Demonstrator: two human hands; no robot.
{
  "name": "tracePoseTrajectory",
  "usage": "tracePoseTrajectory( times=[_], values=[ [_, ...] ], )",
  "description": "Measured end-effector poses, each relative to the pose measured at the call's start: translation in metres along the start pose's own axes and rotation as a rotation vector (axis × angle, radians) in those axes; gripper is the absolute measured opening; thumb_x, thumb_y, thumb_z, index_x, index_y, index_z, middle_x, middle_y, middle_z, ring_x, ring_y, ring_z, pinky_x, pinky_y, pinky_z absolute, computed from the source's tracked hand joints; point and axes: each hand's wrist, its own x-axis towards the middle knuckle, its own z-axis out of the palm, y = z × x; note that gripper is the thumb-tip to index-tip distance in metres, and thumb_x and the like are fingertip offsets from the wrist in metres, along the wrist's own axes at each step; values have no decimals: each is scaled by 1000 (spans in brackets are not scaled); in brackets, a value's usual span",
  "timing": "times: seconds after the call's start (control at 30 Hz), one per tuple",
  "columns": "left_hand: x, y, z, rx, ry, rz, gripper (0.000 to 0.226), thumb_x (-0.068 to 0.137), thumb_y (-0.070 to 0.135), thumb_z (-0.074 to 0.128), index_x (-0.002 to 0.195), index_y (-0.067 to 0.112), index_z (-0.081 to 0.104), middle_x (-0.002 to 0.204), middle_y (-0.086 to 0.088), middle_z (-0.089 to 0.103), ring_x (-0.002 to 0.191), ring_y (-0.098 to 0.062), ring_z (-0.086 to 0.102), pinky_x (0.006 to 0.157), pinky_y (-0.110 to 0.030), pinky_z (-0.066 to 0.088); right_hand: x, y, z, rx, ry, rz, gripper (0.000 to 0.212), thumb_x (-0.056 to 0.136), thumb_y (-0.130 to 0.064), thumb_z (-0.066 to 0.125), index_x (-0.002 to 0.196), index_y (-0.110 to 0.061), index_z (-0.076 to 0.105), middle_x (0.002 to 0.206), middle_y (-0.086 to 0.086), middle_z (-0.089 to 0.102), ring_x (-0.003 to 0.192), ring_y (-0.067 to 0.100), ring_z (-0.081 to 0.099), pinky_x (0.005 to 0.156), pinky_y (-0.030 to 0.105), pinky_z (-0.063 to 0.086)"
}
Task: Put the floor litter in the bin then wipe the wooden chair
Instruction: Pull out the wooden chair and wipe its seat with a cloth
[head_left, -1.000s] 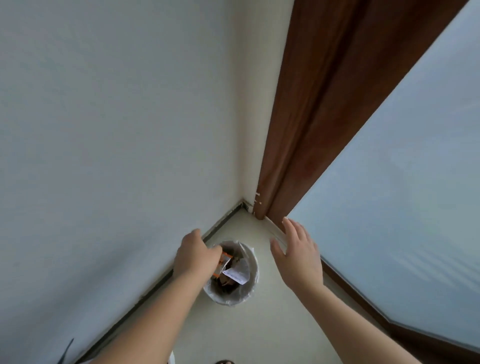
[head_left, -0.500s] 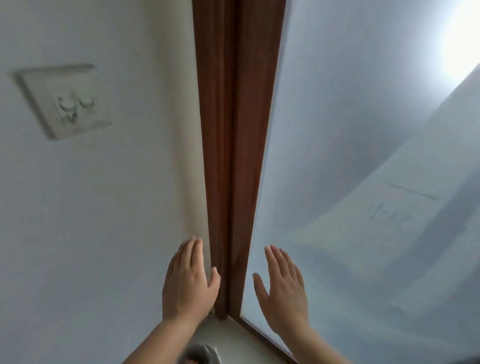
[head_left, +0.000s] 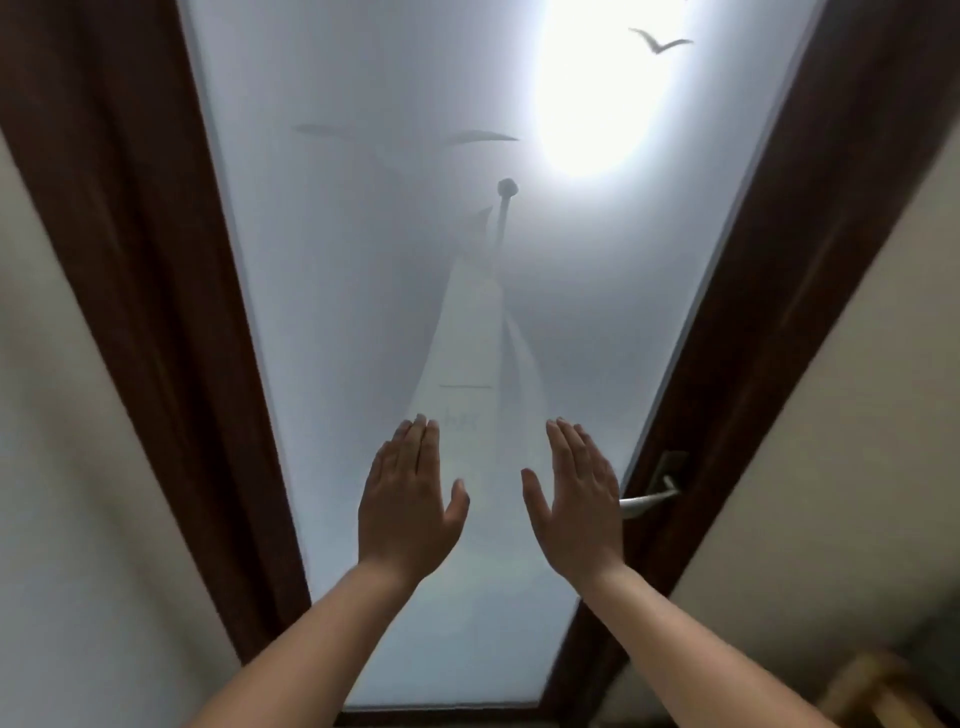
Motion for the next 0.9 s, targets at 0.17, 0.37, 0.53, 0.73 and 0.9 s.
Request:
tracePoseTrajectory(
  times=[0.17, 0.37, 0.53, 0.73, 0.9],
  values=[
    [17, 90, 16, -123, -44, 230, 70, 84, 45, 36, 140, 3, 41, 147, -15, 44, 138, -29, 37, 112, -38, 26, -21, 67, -83, -188, 130, 192, 62, 93, -48, 32, 147, -18, 26, 155, 2, 29, 144, 19, 20, 116, 36, 16],
    [11, 225, 47, -225, -61, 524, 71, 86, 47, 32, 145, 7, 35, 153, -11, 34, 144, -24, 26, 115, -34, 12, -79, 157, -178, -396, 254, 450, 63, 95, -51, 27, 148, -18, 18, 156, 4, 24, 144, 19, 19, 114, 32, 9],
    [-11, 343, 79, -288, -145, 771, 70, 93, 48, 27, 151, 13, 10, 161, -5, 10, 146, -15, -2, 116, -32, -3, -132, 231, -248, -503, 302, 636, 64, 95, -52, 25, 149, -19, 15, 158, 2, 17, 146, 17, 10, 118, 37, 6],
    [-42, 462, 116, -314, -254, 917, 69, 93, 45, 27, 151, 11, 15, 160, -6, 16, 148, -19, 10, 117, -33, 1, -191, 316, -305, -607, 312, 821, 67, 93, -53, 21, 148, -16, 22, 156, 5, 26, 144, 20, 19, 117, 39, 15],
    [-64, 518, 158, -330, -398, 951, 67, 94, 42, 32, 150, 8, 18, 159, -8, 20, 147, -20, 15, 116, -31, 1, -235, 363, -317, -618, 300, 960, 69, 91, -54, 19, 147, -15, 22, 156, 6, 25, 144, 21, 18, 116, 39, 12]
  ],
)
